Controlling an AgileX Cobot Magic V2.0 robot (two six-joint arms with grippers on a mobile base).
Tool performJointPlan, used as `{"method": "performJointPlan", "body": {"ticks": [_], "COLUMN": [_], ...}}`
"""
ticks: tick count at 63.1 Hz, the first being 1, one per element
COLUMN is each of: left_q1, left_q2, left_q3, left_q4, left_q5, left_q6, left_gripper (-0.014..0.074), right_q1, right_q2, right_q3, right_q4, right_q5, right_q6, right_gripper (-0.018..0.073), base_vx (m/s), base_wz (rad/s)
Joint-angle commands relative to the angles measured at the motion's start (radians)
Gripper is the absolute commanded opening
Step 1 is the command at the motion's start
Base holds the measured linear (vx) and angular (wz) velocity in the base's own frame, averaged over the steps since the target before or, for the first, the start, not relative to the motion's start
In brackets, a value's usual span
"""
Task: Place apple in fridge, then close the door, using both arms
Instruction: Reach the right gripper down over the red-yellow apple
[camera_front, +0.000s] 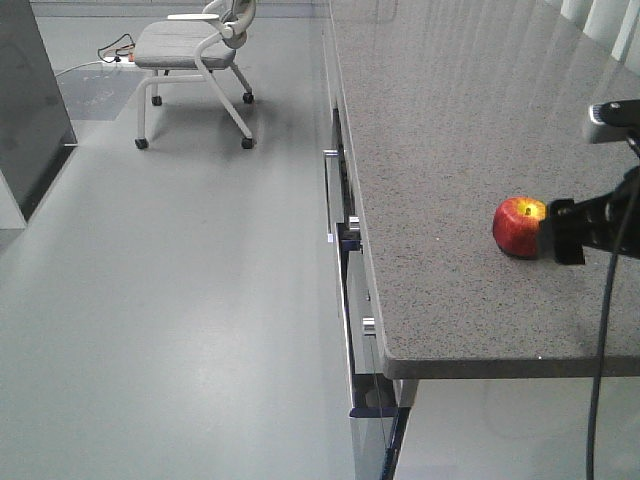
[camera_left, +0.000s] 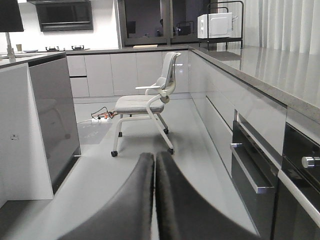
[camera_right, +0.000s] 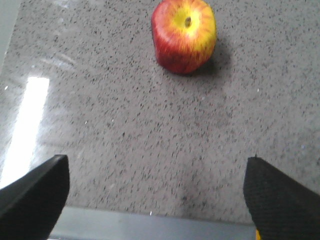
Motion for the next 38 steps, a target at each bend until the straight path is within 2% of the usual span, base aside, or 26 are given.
{"method": "performJointPlan", "body": {"ticks": [1, 14, 25, 38], "left_q1": [-0.002, -0.002, -0.002, -0.002], "left_q2": [-0.017, -0.017, -0.017, -0.017], "left_q3": [0.022, 0.022, 0.022, 0.022], "left_q4": [0.0, 0.0, 0.0, 0.0], "left_q5": [-0.075, -0.075, -0.075, -0.075], "left_q6": [-0.007, -0.007, -0.007, -0.007], "left_gripper": [-0.0006, -0.0006, -0.0006, -0.0006], "right_q1": [0.0, 0.0, -0.002, -0.044], "right_q2": [0.028, 0.143, 0.228, 0.321], "right_q3": [-0.077, -0.175, -0.223, -0.266], "right_q4": [-0.036, -0.083, -0.108, -0.066], "right_q5": [-0.053, -0.061, -0.12, -0.161], "right_q6": [0.005, 0.01, 0.01, 0.02], "right_gripper": [0.0722, 0.0712, 0.0702, 0.0695], "base_vx": [0.0, 0.0, 0.0, 0.0], "base_wz": [0.0, 0.0, 0.0, 0.0]}}
